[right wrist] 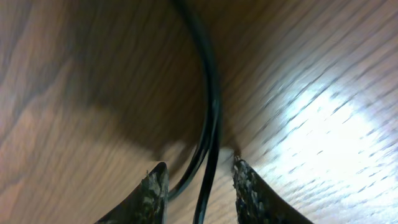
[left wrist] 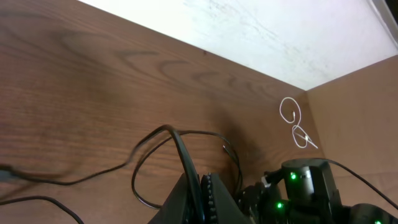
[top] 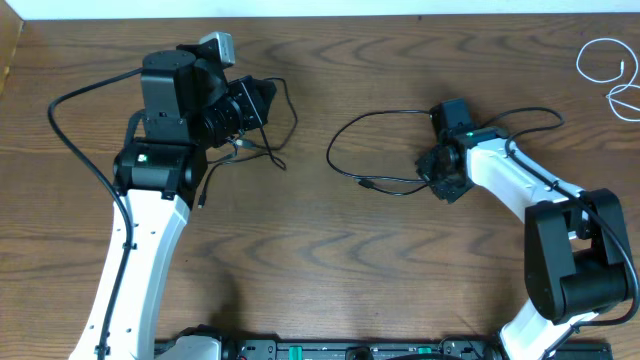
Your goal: Untangle cables
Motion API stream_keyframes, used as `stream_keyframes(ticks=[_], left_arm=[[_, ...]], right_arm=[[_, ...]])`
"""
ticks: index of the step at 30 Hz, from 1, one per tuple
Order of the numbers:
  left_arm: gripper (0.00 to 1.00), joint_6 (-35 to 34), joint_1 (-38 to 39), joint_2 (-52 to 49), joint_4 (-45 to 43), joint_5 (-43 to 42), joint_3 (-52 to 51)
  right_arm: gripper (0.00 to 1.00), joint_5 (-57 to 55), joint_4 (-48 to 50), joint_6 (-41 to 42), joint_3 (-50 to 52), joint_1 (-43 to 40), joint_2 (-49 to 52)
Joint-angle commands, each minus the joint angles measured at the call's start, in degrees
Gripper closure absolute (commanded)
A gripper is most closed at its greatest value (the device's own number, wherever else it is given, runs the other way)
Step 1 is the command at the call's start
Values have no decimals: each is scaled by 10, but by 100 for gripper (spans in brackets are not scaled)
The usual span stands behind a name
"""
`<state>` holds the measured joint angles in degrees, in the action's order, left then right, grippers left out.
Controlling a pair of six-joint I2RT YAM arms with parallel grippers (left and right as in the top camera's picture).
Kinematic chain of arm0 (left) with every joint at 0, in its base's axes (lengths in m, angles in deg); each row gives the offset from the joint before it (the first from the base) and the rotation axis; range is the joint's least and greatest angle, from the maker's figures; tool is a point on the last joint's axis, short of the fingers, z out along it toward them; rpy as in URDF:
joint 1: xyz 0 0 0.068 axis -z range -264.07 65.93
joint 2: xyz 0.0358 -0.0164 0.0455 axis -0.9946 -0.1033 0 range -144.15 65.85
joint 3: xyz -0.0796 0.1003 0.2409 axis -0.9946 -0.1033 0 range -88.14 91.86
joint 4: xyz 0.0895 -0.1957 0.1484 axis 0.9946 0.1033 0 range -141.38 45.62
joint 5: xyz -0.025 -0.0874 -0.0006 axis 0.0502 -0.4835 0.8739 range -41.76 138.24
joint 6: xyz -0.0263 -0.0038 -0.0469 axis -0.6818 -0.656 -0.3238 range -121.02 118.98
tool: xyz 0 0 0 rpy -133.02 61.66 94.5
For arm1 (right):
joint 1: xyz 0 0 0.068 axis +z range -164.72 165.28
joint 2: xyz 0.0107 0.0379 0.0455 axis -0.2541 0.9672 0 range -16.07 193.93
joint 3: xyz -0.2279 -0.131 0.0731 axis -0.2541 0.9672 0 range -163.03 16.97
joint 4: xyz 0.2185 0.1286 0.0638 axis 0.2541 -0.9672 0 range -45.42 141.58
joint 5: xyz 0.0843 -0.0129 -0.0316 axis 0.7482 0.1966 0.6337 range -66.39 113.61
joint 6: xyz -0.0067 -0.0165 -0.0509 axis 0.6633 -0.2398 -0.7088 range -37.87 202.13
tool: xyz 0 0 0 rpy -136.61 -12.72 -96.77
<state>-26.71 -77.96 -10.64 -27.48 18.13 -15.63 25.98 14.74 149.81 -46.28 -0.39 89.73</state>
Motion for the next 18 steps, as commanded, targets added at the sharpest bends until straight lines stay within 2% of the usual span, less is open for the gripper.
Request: stream_keyframes(ticks=[1,4,7,8,14,18], left_arm=[[93,6,6,-6,1,-7,3],[93,6,7,-6,1,-7,3],[93,6,7,-6,1,-7,3],[93,6,7,-6,1,-7,3],[92,6,7,-6,1,-7,3],[92,5,7,-6,3,-8,3]], right_arm=[[71,-22,1,10,3,-15,22],[76,-20,3,3,3,-23,40],[91,-20,9,-43,3,-27,49],[99,-20,9,-91,3,-27,49],[99,31,10,-282,-12,-42,35],[99,91,-17,-344,-57,-94,-3]])
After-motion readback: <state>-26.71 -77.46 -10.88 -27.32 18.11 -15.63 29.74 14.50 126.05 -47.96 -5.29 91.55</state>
